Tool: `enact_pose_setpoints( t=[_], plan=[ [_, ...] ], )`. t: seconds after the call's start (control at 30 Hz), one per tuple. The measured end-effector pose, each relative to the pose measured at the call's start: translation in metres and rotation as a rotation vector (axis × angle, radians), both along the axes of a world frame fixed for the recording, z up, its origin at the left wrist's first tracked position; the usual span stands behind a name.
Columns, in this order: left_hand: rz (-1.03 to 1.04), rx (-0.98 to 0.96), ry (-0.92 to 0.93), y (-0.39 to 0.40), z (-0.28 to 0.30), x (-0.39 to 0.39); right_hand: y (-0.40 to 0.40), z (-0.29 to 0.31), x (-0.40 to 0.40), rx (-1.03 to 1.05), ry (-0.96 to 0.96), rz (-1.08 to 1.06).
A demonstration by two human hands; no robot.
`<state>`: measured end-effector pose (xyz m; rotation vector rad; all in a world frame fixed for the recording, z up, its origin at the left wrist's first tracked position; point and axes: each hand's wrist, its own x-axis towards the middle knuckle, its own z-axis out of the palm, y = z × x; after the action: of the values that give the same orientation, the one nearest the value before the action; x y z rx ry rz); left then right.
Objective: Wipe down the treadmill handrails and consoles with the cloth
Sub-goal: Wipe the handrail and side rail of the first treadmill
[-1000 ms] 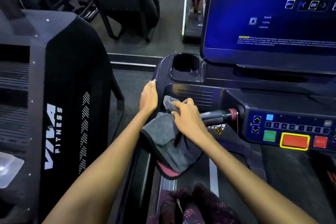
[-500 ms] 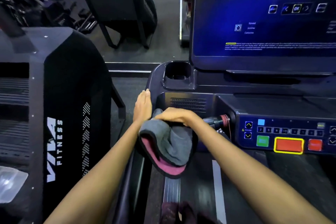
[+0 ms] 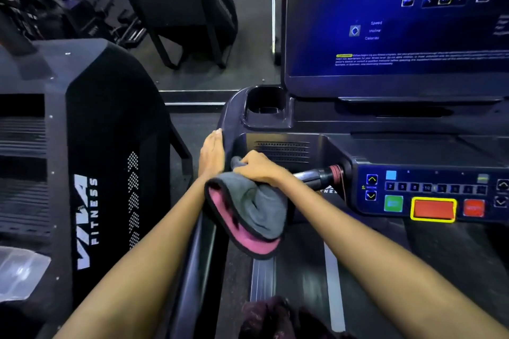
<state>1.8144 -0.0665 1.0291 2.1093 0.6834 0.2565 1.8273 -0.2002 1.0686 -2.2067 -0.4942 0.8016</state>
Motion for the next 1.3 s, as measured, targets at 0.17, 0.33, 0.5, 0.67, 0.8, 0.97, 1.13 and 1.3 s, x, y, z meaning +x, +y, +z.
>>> enact_pose_setpoints(
  t=[0.17,0.33,0.5,0.67,0.8,0.97,1.13,1.3],
  plan=[
    [0.044,-0.038,0.009,-0.006,0.002,0.0,0.001,0.014,-0.037,-0.319,-0.459,0.349],
    [0.032,0.043,0.039,-0.012,0.003,-0.005,-0.007,-0.006,-0.074,-0.465,-0.925,0.379],
    [0.001,0.117,0.053,-0.016,0.009,-0.01,-0.053,-0.001,-0.059,-0.444,-0.981,0.24],
    [-0.023,0.113,0.022,-0.016,0.007,-0.01,-0.096,-0.016,-0.049,-0.588,-1.18,-0.1],
    [-0.042,0.165,0.053,-0.012,0.001,-0.004,-0.059,-0.03,-0.074,-0.618,-1.123,-0.143],
    [-0.058,0.239,0.09,-0.012,-0.001,-0.004,-0.012,-0.046,-0.096,-0.535,-1.147,0.066],
    [-0.066,0.301,0.136,-0.012,0.002,-0.005,-0.056,-0.048,-0.083,-0.557,-1.276,-0.01],
    [-0.08,0.317,0.131,-0.013,0.001,-0.004,-0.121,-0.035,-0.057,-0.746,-1.231,-0.252]
  ],
)
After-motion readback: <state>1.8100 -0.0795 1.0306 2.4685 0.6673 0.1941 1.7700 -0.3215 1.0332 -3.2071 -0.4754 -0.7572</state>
